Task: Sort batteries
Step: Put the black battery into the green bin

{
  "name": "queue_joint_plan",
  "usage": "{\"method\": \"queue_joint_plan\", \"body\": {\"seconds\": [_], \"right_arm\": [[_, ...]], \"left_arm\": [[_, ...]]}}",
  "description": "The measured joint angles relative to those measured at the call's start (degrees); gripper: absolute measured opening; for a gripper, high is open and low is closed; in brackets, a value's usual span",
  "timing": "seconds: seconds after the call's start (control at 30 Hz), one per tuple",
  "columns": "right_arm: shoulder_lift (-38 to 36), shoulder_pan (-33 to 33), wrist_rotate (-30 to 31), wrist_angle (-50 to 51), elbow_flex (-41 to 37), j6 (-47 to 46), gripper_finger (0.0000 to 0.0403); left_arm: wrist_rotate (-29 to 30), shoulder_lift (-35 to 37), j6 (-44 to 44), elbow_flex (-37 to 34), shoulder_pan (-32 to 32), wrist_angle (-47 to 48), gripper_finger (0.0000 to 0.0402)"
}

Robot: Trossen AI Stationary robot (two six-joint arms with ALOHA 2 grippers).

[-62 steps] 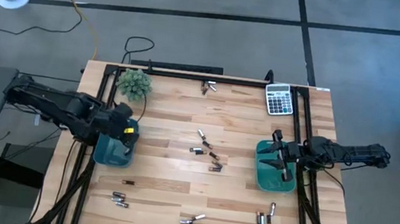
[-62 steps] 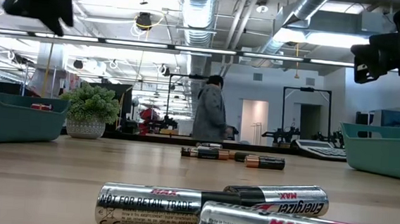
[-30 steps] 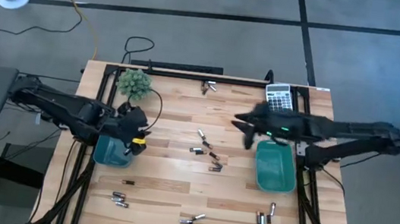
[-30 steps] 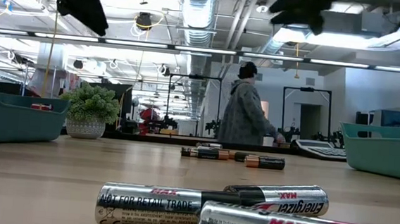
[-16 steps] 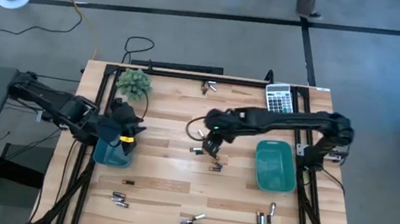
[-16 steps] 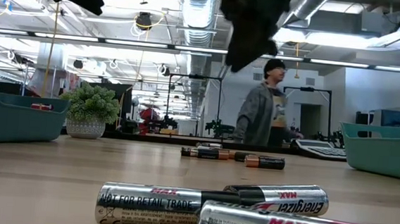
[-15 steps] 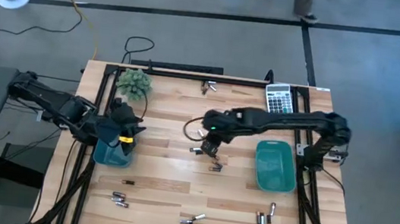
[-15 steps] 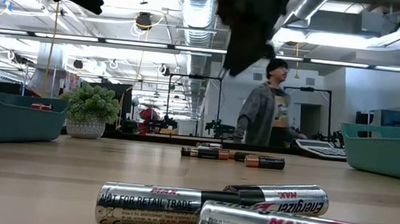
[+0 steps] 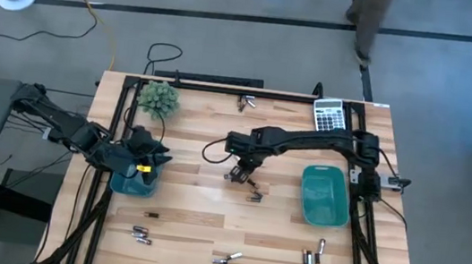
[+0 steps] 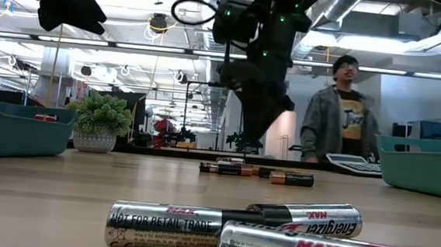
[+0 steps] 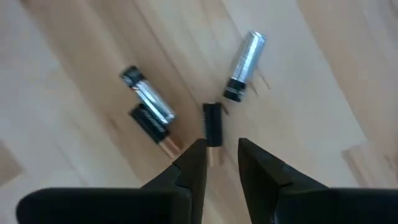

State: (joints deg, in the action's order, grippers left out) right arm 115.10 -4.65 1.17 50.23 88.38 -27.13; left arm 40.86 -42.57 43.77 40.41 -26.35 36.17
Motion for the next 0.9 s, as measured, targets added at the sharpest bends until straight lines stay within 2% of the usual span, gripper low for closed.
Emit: {"method": "queue_joint_plan", "body": {"seconds": [0.23,0.6,0.9], "right_arm": [[0.5,0.5,-0.2,-0.3,0.0,0.6,0.0115],[0.5,0.5,-0.2,-3.5,-1.7,2.0,0.0195],[0.5,0.9,-0.2,-4.8,-2.6,5.1,0.0191]], "left_arm": [[0.1,0.0,-0.7,-0.5,0.0,0.2,0.0139],[0.6,0.0,-1.1,-0.5,0.0,0.4,0.0139],[0.7,0.0,-1.0,-0.5,0.0,0.4,0.0139]]}}
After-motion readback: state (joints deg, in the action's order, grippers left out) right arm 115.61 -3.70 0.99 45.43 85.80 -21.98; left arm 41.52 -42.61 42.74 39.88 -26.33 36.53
